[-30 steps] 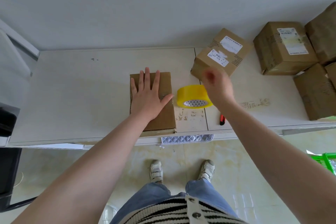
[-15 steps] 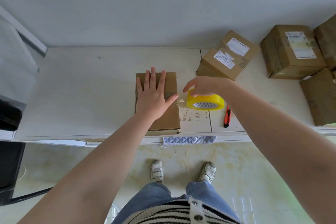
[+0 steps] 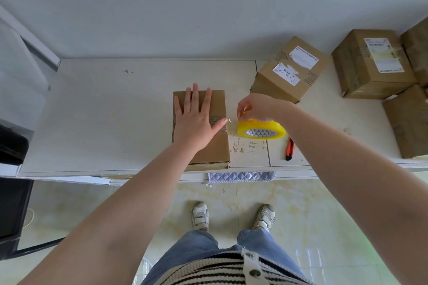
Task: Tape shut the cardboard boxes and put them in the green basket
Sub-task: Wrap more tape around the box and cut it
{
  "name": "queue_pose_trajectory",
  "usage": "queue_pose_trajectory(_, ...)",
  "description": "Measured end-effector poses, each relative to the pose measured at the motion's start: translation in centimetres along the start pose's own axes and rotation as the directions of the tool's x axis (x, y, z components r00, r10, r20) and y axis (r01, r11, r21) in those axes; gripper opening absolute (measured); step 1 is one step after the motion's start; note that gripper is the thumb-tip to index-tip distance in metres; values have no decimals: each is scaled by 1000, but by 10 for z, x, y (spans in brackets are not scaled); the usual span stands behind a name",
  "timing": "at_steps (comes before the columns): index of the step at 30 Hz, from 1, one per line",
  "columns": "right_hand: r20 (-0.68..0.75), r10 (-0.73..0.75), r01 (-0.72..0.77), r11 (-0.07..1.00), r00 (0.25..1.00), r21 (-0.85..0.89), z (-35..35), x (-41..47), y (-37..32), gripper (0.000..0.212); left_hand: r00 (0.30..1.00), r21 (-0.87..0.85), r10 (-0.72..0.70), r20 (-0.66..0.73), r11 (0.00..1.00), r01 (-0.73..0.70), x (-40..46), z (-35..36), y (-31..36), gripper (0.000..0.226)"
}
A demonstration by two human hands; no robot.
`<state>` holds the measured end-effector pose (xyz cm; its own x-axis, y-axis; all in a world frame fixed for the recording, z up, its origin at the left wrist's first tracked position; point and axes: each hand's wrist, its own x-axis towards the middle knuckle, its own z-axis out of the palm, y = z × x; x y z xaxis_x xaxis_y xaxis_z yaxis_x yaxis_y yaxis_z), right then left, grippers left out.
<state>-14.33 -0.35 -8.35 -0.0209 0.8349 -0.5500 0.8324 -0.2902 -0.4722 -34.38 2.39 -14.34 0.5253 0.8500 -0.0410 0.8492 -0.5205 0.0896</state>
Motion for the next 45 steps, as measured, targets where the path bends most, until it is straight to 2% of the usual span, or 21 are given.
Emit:
queue_pose_trajectory(8,-11,64,-62,986,998,153,2,-44,21,8,1000,-19,-7,28,1000,7,0,0,-1,86)
queue_pose_trajectory(10,-92,98,-65,950,991,305,2,-62,30,6,999,-15,-10,49,1000,11,0,-2,0,83)
queue_pose_trajectory(12,-205,173,-48,863,963,503,5,-78,33,9,998,21,-17,64,1000,16,-2,-8,4,80)
queue_pose_trajectory(14,-290,251,-10,771,923,637,13,-88,31,12,1000,65,0,15,998,-1,-6,-20,12,77)
queue_pose_trajectory(15,-324,284,9,740,902,672,18,-91,29,12,999,13,30,-37,999,-29,-8,-26,18,74)
queue_pose_trajectory(16,-356,312,26,718,881,695,22,-94,26,11,994,-129,60,-90,989,-72,-11,-34,26,70)
queue_pose_trajectory(17,-385,336,47,697,860,715,26,-97,23,10,990,-343,74,-122,933,-112,-15,-42,37,65)
queue_pose_trajectory(18,-406,357,73,670,841,739,29,-99,20,10,990,-563,70,-120,817,-126,-18,-51,48,62)
queue_pose_trajectory(19,-421,371,101,639,828,762,32,-102,17,11,994,-713,63,-92,693,-110,-22,-58,59,58)
queue_pose_trajectory(21,-435,380,148,591,816,793,36,-107,11,16,999,-825,32,-24,564,-38,-28,-67,77,44)
queue_pose_trajectory(26,-439,372,214,512,818,832,43,-116,-3,20,994,-861,-104,36,502,84,-27,-75,94,17)
queue_pose_trajectory(30,-483,322,255,549,814,796,51,-116,-2,32,988,-892,-134,74,434,125,-26,-79,96,12)
queue_pose_trajectory(33,-555,240,329,598,797,731,60,-117,0,31,980,-908,-173,103,385,163,-25,-85,96,12)
queue_pose_trajectory(35,-585,221,364,601,780,711,64,-117,1,29,983,-914,-132,125,369,166,-24,-89,98,12)
queue_pose_trajectory(37,-577,257,356,577,775,736,67,-115,4,29,988,-918,-51,149,365,157,-27,-92,101,13)
queue_pose_trajectory(40,-561,321,324,560,763,762,67,-117,8,24,981,-915,-21,192,358,187,-27,-93,100,15)
queue_pose_trajectory(43,-504,349,334,445,790,831,65,-119,10,7,979,-912,1,205,362,191,-24,-94,97,19)
queue_pose_trajectory(45,-466,357,333,374,810,865,62,-120,10,7,986,-899,11,167,413,148,-23,-96,96,20)
